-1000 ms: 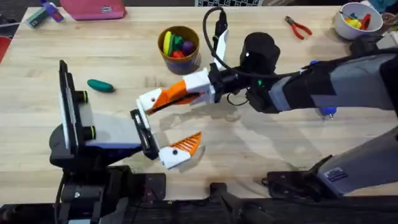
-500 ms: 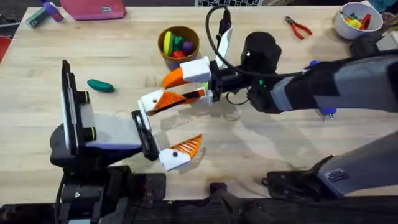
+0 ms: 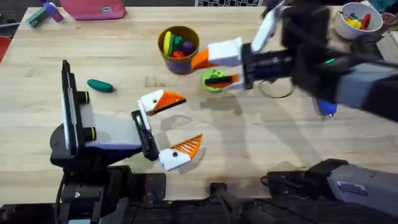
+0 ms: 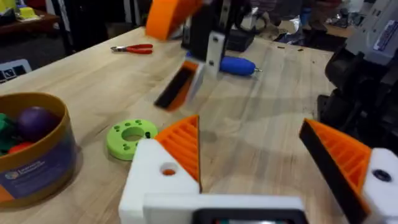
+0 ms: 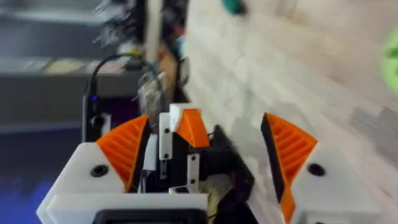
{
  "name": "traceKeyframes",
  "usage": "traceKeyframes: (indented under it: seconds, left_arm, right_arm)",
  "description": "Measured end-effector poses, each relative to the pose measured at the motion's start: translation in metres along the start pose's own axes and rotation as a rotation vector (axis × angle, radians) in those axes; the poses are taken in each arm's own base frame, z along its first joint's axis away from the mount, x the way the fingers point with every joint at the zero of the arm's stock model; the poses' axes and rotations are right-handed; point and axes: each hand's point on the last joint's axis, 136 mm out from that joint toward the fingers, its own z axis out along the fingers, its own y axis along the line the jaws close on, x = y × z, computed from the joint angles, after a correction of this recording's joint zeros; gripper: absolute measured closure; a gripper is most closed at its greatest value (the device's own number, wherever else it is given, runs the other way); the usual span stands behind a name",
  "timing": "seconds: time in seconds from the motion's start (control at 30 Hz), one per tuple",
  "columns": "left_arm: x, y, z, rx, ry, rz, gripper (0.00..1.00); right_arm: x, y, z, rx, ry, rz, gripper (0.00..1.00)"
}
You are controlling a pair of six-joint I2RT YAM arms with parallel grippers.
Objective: Pick up the gripper from the table and insert it into the empty holder that is missing its gripper. Then pick up a screw, insert it into the mounting hole, and use the screwdriver to tighten it. Finally, clean up the table by picking up the vegetable and placing it into the bucket.
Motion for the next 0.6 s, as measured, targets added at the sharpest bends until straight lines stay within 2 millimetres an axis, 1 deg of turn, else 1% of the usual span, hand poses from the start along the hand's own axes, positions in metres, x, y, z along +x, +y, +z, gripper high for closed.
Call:
traceKeyframes:
  seconds: [0.13,0.23,0.4,0.6]
  left_arm:
    - [0.0,0.0,0.0,0.0,0.0,0.0,0.014]
    - [0.0,0.0,0.0,0.0,0.0,0.0,0.013]
    - [0.0,0.0,0.0,0.0,0.0,0.0,0.013]
    - [0.0,0.0,0.0,0.0,0.0,0.0,0.013]
  right_arm:
    - [-0.009,0.009,-0.029,0.127,-0.051,-0.049,0.023]
    - [-0.008,0.014,-0.044,0.24,-0.049,-0.088,0.022]
    - [-0.008,0.017,-0.063,0.443,-0.034,-0.174,0.022]
    - [-0.009,0.011,-0.074,0.712,0.015,-0.241,0.019]
